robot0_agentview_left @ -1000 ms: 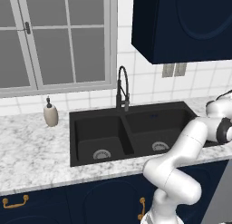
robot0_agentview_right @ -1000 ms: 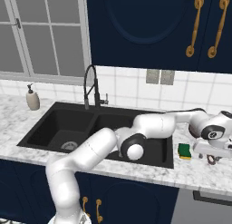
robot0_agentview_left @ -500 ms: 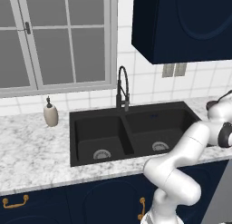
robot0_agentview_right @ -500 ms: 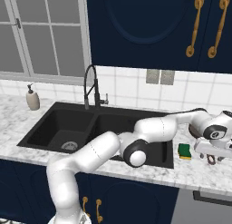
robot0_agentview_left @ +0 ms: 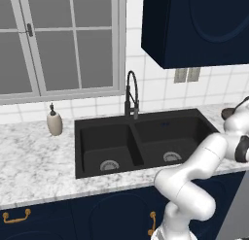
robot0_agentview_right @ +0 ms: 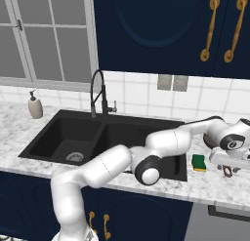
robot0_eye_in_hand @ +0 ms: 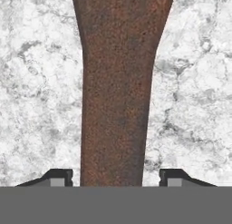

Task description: Pick the pan and sponge and place them into the sink. Then turn on the water.

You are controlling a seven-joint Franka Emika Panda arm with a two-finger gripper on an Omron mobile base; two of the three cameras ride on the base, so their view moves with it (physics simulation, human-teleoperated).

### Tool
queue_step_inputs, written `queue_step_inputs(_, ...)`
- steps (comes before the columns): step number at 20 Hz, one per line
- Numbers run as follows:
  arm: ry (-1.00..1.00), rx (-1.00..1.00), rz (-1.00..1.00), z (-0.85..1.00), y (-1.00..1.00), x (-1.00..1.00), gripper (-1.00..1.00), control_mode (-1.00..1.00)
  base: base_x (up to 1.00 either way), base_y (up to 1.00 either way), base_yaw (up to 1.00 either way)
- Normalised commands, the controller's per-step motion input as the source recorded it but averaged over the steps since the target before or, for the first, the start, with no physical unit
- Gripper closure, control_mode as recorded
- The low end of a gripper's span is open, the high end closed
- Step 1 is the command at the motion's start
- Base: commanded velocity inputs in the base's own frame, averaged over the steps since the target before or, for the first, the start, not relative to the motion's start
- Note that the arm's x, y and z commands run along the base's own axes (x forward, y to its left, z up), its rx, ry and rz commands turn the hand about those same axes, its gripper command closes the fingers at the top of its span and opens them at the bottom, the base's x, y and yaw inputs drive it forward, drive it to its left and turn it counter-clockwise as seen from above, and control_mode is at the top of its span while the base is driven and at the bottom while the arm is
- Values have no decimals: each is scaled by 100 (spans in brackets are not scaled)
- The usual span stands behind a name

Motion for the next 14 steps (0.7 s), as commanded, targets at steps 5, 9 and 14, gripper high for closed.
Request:
queue_step_inputs(5, 2, 0, 0, 0, 0, -1, 100, -100, 0, 0, 0)
queue_step_inputs(9, 16, -1, 0, -18, 30, -60, 100, -100, 0, 0, 0)
queue_step_inputs(14, -3, -2, 0, -9, 66, -81, 100, -100, 0, 0, 0)
